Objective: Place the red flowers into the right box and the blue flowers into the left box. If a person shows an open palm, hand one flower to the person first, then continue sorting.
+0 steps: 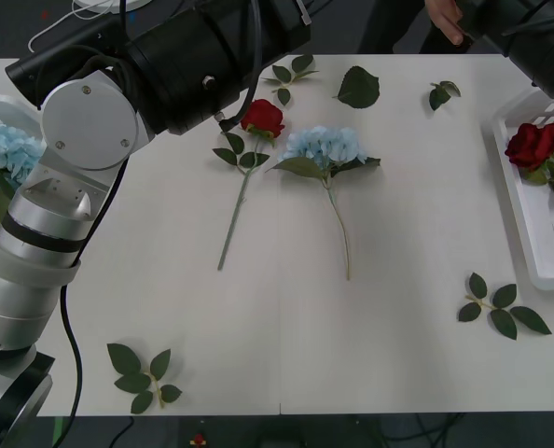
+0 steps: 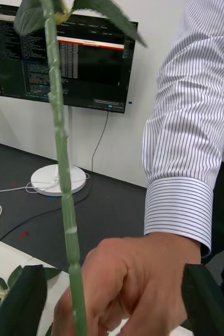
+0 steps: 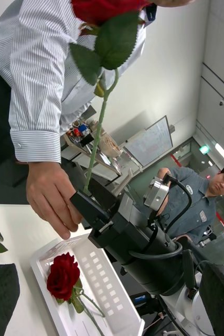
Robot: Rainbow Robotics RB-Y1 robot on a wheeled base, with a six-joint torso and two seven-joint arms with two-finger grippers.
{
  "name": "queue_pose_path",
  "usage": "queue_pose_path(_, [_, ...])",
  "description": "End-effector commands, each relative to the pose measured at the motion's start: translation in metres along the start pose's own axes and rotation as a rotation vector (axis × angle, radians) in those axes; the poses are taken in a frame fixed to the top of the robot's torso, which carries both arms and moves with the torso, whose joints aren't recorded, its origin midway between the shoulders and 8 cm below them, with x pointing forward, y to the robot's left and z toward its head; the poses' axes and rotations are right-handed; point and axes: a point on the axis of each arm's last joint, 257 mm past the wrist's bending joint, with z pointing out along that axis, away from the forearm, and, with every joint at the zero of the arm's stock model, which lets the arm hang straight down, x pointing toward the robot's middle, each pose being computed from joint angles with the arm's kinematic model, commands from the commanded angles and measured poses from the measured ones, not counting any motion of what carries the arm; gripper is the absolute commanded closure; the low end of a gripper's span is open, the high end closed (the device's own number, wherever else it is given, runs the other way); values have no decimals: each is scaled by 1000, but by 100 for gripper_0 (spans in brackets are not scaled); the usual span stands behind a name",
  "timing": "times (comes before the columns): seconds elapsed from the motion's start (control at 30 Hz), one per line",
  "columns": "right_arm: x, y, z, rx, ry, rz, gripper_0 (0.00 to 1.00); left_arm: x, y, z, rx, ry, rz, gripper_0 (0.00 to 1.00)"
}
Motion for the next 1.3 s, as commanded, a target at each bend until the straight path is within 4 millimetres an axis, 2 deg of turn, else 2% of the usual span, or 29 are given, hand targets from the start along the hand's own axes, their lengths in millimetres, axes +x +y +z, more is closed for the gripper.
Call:
queue_pose_path(0.03, [-41, 0, 9, 3, -81, -16, 0, -2, -25, 3, 51, -20, 13, 0])
queue_pose_path(0.23, [-35, 5, 6, -7, -74, 23, 0, -2, -25, 3, 51, -20, 13, 0])
queue_pose_path(0.43, [-18, 20, -11, -71, -22, 116, 0, -2, -25, 3, 51, -20, 13, 0])
queue_pose_path(0.53, [-3, 28, -24, -129, 43, 178, 0, -2, -25, 3, 51, -20, 13, 0])
queue_pose_path(0.57, [5, 34, -31, -161, 84, 195, 0, 10, -6, -2, 15, -2, -4, 0])
queue_pose_path(0.6, [8, 34, -34, -172, 102, 199, 0, 12, -4, -2, 12, 0, -7, 0])
queue_pose_path(0.73, [37, 38, -57, -240, 239, 226, 0, 3, -1, -6, 1, -8, 34, 0])
queue_pose_path(0.83, [65, 48, -79, -289, 378, 305, 0, -2, -2, -10, 6, 4, 31, 0])
queue_pose_path(0.93, [85, 58, -92, -313, 480, 365, 0, -6, 1, -14, -4, 30, 48, 0])
queue_pose_path(1.0, [96, 62, -99, -312, 541, 398, 0, -9, 5, -20, -20, 86, 72, 0])
queue_pose_path(1.13, [115, 71, -112, -305, 674, 434, 0, -23, 19, -48, -101, 232, 49, 0])
queue_pose_path(1.3, [128, 84, -119, -284, 786, 445, 0, -40, 42, -79, -249, 345, 54, 0])
